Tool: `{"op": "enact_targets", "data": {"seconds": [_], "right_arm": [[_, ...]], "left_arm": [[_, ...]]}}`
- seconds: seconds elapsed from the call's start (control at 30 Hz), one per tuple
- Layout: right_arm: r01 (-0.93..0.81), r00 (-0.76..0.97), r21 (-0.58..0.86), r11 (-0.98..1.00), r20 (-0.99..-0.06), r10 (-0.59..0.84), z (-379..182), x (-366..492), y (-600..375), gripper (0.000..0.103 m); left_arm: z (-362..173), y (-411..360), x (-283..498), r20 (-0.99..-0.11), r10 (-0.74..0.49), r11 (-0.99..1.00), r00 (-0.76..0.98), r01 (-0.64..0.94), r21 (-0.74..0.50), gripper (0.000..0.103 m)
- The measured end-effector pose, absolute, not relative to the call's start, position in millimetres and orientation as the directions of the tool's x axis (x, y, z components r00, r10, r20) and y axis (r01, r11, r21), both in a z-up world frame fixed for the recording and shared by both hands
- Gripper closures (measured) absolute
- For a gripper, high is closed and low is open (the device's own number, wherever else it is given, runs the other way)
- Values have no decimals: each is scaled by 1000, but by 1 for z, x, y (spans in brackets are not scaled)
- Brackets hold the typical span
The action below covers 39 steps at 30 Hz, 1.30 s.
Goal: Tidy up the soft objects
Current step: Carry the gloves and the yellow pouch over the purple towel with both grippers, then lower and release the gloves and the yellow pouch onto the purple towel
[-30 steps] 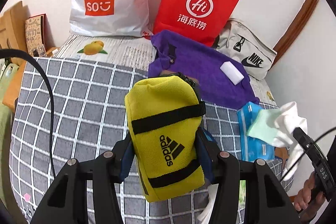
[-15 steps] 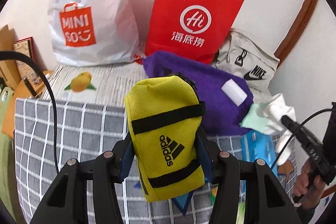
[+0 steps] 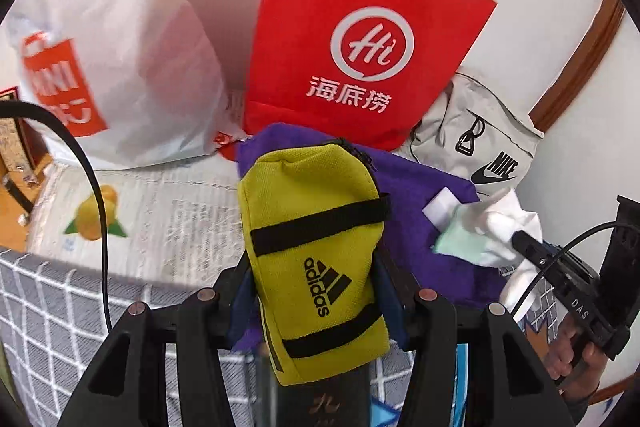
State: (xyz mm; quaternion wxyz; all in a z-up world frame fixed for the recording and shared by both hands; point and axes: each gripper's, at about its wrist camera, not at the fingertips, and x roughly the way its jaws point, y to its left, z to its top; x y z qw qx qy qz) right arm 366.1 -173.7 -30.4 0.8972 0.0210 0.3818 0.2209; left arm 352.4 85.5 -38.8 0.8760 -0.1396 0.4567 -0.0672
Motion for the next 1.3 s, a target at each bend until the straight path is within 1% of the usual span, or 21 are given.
{"op": "enact_targets", "data": {"seconds": [0.23, 0.4, 0.43, 0.6, 0.63, 0.7, 0.73, 0.77, 0.8, 0.87, 0.93, 0.97, 1.0, 1.17, 1.27, 1.3], "right_arm": [[-400, 526, 224, 889, -738, 423, -59, 396, -170, 91], [-390, 465, 197, 899, -801, 378, -84, 414, -173, 91], [-385, 459, 189, 903, -810, 365, -89, 417, -174, 89], [-424, 429, 187, 886, -820, 378, -97, 417, -175, 87], [-429, 421, 184, 884, -825, 376, -98, 418, -175, 84], [-426, 420, 178, 887, -830, 368, -98, 420, -176, 68], [-420, 427, 180, 889, -826, 369, -97, 420, -177, 63], [-419, 427, 186, 889, -823, 374, -96, 419, -179, 56], [-416, 427, 188, 890, -824, 373, -94, 418, -180, 53], [-409, 447, 174, 896, -817, 363, -88, 414, -183, 53], [-408, 467, 164, 898, -807, 360, -82, 413, -184, 45], [-402, 480, 160, 902, -802, 356, -79, 412, -185, 38], [-388, 497, 154, 909, -796, 346, -76, 411, -187, 36], [-379, 506, 164, 911, -787, 352, -68, 408, -186, 35], [-381, 519, 139, 914, -786, 337, -65, 405, -186, 29], [-376, 522, 134, 917, -787, 329, -65, 404, -187, 28]], "left_arm": [[-57, 72, 383, -800, -259, 952, 542, 2, -307, 52], [-72, 70, 391, -815, -260, 952, 519, -5, -307, 51], [-73, 70, 391, -817, -261, 951, 514, -5, -308, 51], [-79, 67, 396, -835, -250, 960, 490, 12, -280, 51], [-80, 68, 398, -834, -251, 959, 491, 9, -283, 51], [-82, 68, 400, -837, -258, 956, 483, 5, -292, 51], [-84, 69, 401, -837, -257, 956, 483, 3, -293, 51], [-85, 68, 402, -838, -255, 957, 482, 4, -289, 51], [-87, 67, 404, -846, -250, 960, 471, 8, -280, 51], [-89, 66, 405, -848, -247, 960, 468, 3, -278, 51], [-92, 65, 408, -856, -235, 964, 461, 1, -265, 51], [-93, 65, 408, -858, -231, 965, 460, -3, -262, 51], [-95, 64, 409, -860, -229, 965, 457, -7, -261, 50], [-105, 56, 413, -877, -223, 969, 426, -2, -247, 47], [-110, 51, 414, -886, -214, 972, 412, 5, -233, 46], [-110, 49, 414, -886, -210, 974, 413, 8, -227, 46]]}}
